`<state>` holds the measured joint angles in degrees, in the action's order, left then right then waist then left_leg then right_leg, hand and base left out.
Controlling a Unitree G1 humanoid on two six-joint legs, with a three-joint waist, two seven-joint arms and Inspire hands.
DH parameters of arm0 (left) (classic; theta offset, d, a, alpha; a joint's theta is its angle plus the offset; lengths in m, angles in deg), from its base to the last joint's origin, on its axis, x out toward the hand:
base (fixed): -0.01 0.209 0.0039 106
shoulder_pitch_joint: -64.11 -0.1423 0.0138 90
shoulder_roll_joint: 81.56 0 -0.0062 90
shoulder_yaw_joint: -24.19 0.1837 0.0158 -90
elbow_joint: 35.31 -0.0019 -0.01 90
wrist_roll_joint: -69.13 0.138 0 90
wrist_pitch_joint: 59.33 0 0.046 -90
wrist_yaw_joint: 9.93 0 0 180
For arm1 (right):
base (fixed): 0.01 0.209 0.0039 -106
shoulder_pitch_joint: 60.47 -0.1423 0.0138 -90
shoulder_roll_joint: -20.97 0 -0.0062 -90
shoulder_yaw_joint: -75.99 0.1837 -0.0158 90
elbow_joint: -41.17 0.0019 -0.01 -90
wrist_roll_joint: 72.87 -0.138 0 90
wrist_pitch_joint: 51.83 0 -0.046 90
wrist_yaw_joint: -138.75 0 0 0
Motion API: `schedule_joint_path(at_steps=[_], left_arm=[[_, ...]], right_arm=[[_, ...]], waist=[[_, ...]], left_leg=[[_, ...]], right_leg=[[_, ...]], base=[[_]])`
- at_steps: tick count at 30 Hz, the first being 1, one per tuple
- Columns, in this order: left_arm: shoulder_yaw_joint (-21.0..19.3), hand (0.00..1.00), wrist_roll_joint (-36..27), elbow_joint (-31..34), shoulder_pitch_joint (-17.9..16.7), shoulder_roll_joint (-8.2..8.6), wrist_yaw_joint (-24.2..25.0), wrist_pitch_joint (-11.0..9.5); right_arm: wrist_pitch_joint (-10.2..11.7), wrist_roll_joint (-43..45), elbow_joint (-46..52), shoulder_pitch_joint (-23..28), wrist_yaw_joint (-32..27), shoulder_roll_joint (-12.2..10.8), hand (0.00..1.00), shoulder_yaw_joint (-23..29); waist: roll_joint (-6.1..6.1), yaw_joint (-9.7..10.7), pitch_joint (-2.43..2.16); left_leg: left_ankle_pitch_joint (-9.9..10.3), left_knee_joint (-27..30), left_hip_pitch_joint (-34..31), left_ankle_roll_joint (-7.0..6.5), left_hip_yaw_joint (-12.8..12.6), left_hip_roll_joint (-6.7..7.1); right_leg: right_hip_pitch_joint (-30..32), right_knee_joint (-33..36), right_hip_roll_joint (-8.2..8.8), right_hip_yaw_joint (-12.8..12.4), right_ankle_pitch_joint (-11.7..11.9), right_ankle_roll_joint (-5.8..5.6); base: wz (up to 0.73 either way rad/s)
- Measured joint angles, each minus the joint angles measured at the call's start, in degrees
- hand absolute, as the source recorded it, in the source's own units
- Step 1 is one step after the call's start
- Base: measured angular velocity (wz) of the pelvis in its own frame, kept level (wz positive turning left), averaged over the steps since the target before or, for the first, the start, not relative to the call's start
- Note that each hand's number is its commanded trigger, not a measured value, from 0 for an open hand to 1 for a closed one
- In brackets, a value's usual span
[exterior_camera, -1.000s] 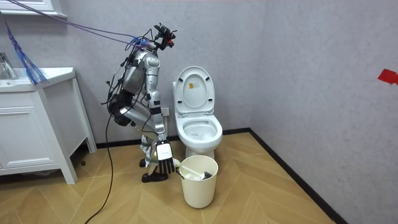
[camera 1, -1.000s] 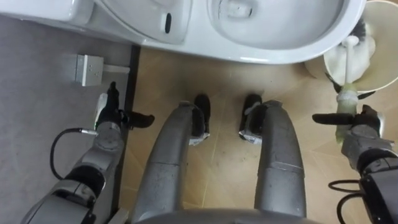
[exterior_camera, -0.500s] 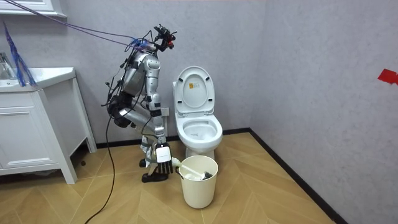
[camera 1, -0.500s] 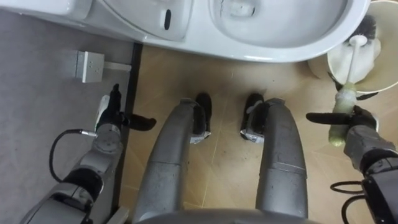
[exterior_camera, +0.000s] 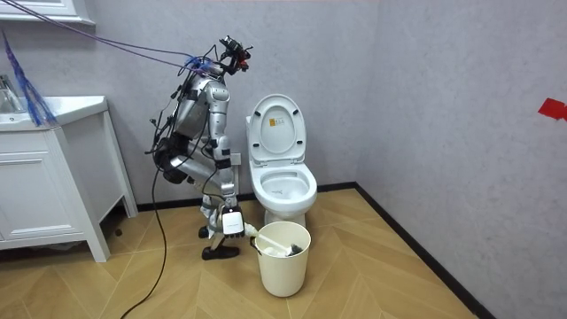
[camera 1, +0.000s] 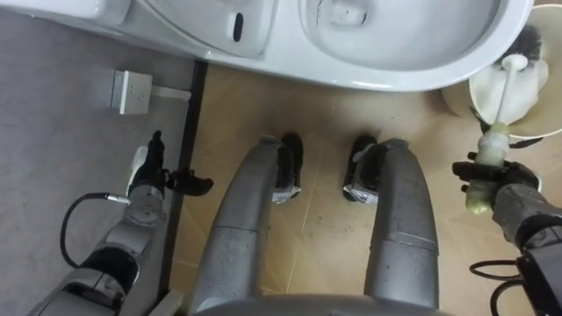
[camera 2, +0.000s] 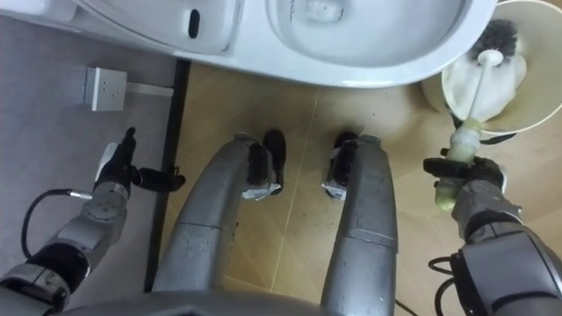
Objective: Brush toilet
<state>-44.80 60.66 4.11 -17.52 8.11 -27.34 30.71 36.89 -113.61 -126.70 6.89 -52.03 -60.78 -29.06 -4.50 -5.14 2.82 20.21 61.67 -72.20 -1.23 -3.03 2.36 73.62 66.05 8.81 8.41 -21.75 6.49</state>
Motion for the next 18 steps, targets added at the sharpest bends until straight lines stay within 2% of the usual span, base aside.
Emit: schedule_joint_path(at_steps=[7,10,12,16,18], left_arm=[[0.59,0.0,-1.03,2.81,-2.66,-0.02,0.09,0.02],[0.57,0.0,-1.03,3.03,-3.26,-0.02,0.09,-0.1],[0.54,0.0,-2.03,4.34,-4.74,-0.03,0.02,-0.41],[0.59,0.0,-2.7,4.36,-5.47,-0.02,0.04,-0.94],[0.54,0.0,-2.86,3.83,-6.36,0.0,0.08,-1.27]], right_arm=[[-0.04,-0.84,0.06,0.09,-0.01,-0.03,1.0,0.04],[-0.01,-2.57,0.2,0.71,0.12,-0.79,1.0,0.0],[0.01,-5.48,0.34,1.52,0.91,-1.44,1.0,0.01],[-0.09,-10.5,-0.23,2.44,1.81,-1.94,1.0,-0.03],[-0.05,-10.88,-0.24,3.59,2.29,-2.67,1.0,-0.01]], waist=[[0.07,0.09,0.0],[0.23,0.17,-0.04],[0.44,0.5,-0.02],[0.9,0.67,-0.02],[1.17,0.55,-0.04]], left_leg=[[0.03,0.06,0.0,0.04,0.12,0.12],[0.06,-0.01,1.2,0.07,0.31,0.07],[0.24,-0.23,3.12,-0.1,0.34,0.02],[0.18,-2.34,7.02,0.1,0.66,-0.16],[-0.15,-4.79,10.85,0.01,0.68,-0.78]], right_leg=[[-0.09,0.0,0.29,0.09,0.01,0.0],[-1.4,-0.32,0.13,0.26,0.01,0.0],[-3.33,-0.69,0.12,0.3,-0.1,-0.07],[-7.51,-3.25,-0.42,0.58,0.24,-0.52],[-11.61,-6.4,-1.03,1.1,1.03,-0.67]], base=[[0.0],[-0.03],[-0.06],[-0.05],[-0.14]])
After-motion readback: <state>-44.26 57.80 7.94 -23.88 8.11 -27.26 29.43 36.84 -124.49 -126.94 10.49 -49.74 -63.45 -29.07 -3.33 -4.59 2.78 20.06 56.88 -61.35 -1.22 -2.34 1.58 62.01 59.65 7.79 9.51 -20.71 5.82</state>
